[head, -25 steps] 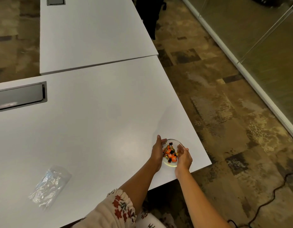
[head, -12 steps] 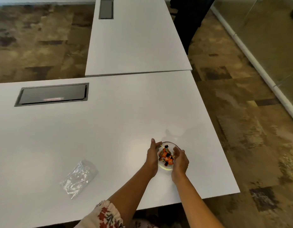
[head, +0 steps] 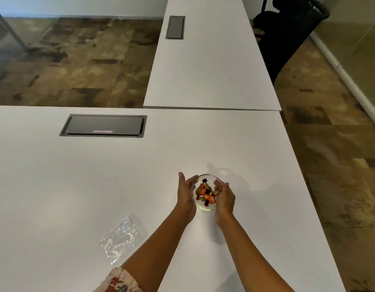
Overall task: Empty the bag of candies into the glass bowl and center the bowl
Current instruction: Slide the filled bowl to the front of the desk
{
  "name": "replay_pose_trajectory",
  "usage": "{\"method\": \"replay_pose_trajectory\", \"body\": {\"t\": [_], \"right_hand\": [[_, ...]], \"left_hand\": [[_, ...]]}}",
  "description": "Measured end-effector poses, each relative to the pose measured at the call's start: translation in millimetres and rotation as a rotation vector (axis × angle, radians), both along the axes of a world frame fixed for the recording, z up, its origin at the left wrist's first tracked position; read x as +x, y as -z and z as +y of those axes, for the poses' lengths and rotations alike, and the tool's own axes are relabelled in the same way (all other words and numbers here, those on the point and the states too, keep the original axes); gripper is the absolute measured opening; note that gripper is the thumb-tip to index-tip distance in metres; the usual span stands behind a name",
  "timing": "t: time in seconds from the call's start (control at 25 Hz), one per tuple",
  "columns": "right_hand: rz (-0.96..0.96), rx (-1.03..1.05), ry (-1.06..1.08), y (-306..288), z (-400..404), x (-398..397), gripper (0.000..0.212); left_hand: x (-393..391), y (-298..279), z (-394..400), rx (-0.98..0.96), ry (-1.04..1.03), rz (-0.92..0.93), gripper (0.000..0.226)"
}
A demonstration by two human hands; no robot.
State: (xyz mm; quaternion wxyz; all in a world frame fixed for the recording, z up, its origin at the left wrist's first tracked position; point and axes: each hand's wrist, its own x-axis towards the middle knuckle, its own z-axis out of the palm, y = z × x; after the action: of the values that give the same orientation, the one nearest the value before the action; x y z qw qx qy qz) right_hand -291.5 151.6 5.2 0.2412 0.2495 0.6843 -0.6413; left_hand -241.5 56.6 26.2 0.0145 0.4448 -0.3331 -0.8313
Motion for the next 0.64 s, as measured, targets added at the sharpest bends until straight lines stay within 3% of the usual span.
{"method": "replay_pose_trajectory", "body": {"t": [0.36,0.64], "right_hand": [[0.027,-0.015,-0.114,19,-50,-47,0.047],[0.037,-0.008,-0.17,38,-68,-64,0.044]], "left_hand": [[-42,15,-49,-0.006,-0.088,-0.002,0.075],[-55,32,-65,-0.02,-0.083,-0.039,0.06]]}}
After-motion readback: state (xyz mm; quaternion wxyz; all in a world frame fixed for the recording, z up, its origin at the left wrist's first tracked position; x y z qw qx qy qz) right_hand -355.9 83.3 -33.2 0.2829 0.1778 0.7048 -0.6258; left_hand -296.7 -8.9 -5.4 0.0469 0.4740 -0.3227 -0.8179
